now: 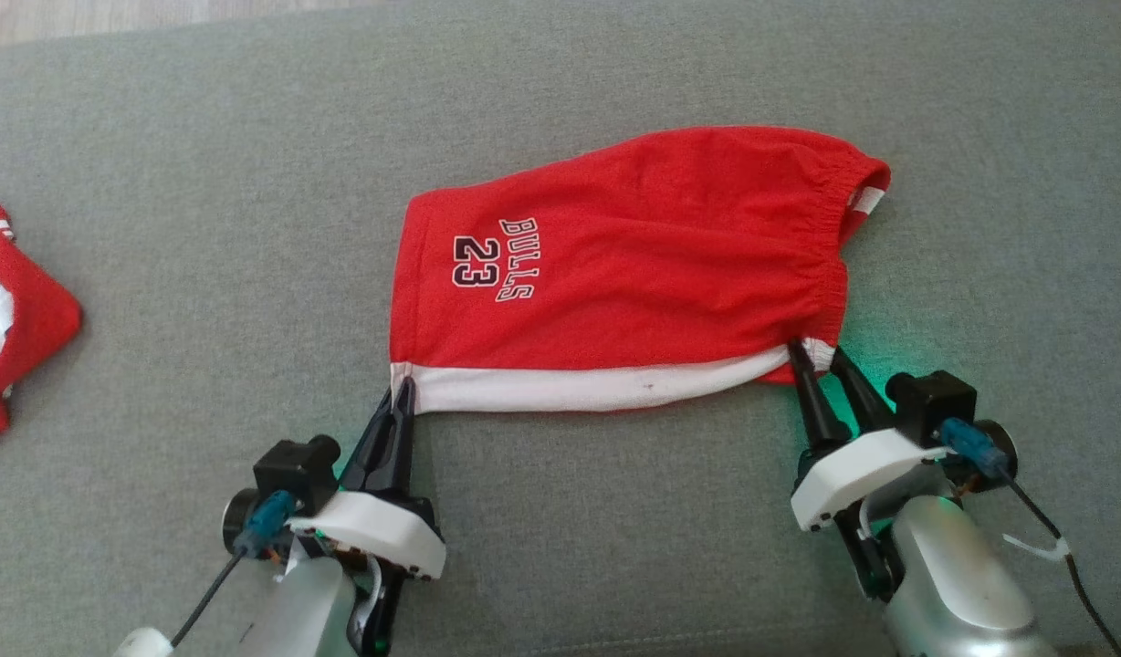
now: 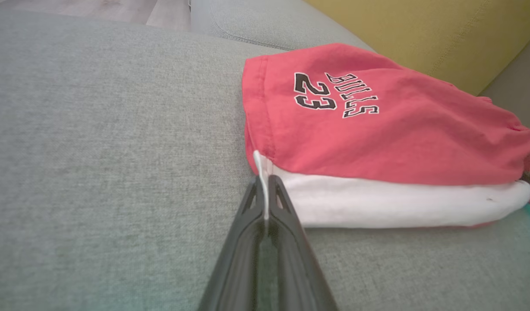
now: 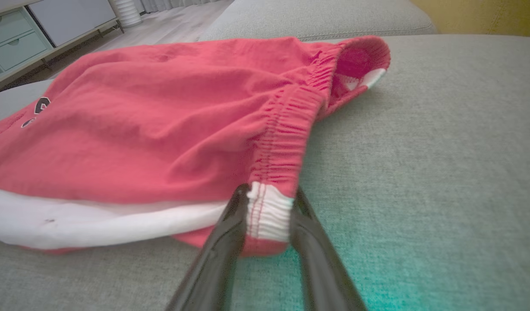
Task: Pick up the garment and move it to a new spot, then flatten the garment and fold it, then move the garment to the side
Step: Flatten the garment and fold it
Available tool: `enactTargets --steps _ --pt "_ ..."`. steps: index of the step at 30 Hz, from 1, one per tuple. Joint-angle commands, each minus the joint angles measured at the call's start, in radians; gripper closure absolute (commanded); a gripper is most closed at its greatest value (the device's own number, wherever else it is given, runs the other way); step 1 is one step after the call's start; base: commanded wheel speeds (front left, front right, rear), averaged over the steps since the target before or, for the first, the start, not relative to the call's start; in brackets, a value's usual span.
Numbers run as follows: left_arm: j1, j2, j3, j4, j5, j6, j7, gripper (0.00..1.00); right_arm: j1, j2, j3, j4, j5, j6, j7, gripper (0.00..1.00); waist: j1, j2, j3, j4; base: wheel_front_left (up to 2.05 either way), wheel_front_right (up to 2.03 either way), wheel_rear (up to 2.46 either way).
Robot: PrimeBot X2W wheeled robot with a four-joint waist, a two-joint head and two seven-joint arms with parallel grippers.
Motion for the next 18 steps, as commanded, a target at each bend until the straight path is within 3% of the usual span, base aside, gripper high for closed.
enactTargets --steps 1,7,18 --pt "-0.028 0.007 0.029 -0.028 0.011 0.002 -0.005 1.00 -0.031 -0.005 0.026 -0.022 0.009 -0.001 -0.012 0.71 0.0000 0.0000 0.000 0.001 0.00 0.00 0.00" --pt "-0.024 0.007 0.036 -0.031 0.013 0.002 -0.005 1.00 -0.003 -0.010 0.029 -0.030 0.034 -0.001 -0.012 1.00 0.0000 0.0000 -0.007 0.001 0.00 0.00 0.00" --pt "-0.045 0.012 0.147 -0.223 0.064 0.002 -0.005 1.00 -0.011 -0.032 0.126 -0.215 0.162 -0.001 -0.012 1.00 0.0000 0.0000 -0.157 0.012 0.00 0.00 0.00"
